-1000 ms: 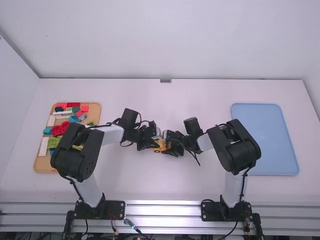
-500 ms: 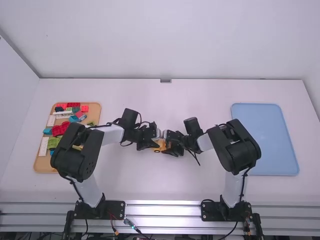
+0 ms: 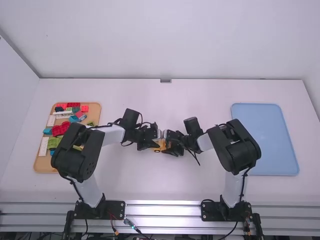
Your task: Assemble lego blocks to make yellow taxi
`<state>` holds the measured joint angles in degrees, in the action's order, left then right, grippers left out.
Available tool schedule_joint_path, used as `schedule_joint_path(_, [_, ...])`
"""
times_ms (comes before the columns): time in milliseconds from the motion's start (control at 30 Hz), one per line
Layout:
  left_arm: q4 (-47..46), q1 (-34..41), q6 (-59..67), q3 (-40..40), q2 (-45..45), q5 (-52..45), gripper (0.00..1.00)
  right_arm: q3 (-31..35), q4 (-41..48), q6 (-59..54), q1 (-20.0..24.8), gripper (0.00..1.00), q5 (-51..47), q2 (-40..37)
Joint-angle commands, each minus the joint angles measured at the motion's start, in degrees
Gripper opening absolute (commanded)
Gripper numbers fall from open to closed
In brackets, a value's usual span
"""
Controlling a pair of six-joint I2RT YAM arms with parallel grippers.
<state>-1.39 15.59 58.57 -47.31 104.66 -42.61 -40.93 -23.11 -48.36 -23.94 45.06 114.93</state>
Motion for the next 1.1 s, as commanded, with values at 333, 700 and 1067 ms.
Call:
schedule_joint_path(333, [-1.66, -0.26, -0.26, -1.77, -1.62, 6.03, 0.77, 0.39, 1.07, 0.09, -0.09, 0.62, -1.44, -0.2])
schedule_joint_path(700, [-3.96, -0.26, -4.2, -2.93, -5.97, 6.01, 0.88, 0.39, 1.07, 0.09, 0.0, 0.62, -1.44, -0.2])
schedule_joint_path(1067, [-4.24, -1.66, -3.3, -2.93, -6.01, -6.75, 0.02, 0.39, 1.03, 0.09, 0.0, 0.62, -1.46, -0.2])
